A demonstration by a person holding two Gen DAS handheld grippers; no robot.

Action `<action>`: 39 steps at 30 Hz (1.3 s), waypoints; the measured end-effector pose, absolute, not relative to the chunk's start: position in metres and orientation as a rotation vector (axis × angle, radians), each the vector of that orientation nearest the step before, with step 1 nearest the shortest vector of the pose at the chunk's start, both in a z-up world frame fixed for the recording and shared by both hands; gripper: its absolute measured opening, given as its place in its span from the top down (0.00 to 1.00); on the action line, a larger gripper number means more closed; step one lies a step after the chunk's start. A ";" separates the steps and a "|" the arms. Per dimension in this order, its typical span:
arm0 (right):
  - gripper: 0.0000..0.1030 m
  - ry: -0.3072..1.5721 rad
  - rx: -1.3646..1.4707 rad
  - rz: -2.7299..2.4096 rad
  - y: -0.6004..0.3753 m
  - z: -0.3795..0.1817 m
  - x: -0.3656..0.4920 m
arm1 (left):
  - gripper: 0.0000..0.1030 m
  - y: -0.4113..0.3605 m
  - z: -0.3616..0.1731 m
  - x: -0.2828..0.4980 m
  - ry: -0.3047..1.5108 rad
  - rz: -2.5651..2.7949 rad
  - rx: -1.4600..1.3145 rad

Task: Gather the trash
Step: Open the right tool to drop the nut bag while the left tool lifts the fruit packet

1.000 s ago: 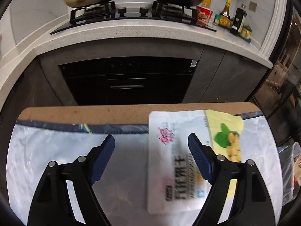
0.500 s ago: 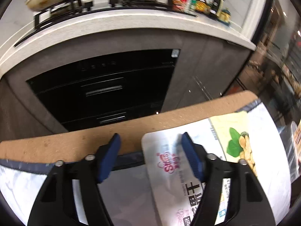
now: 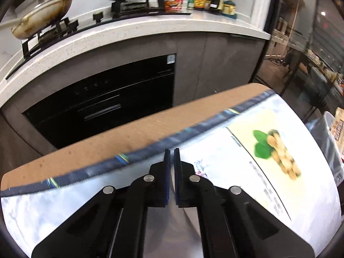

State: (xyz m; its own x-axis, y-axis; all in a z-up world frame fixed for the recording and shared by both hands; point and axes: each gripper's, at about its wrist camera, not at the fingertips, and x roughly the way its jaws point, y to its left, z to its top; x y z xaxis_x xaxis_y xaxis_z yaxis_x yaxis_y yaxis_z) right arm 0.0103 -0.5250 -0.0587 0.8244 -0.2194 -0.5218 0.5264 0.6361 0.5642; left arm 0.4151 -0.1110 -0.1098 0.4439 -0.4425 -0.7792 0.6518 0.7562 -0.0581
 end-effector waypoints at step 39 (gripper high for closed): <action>0.98 0.447 0.717 -0.475 -0.543 -0.015 -0.034 | 1.00 -0.361 0.091 0.141 0.665 -1.163 0.217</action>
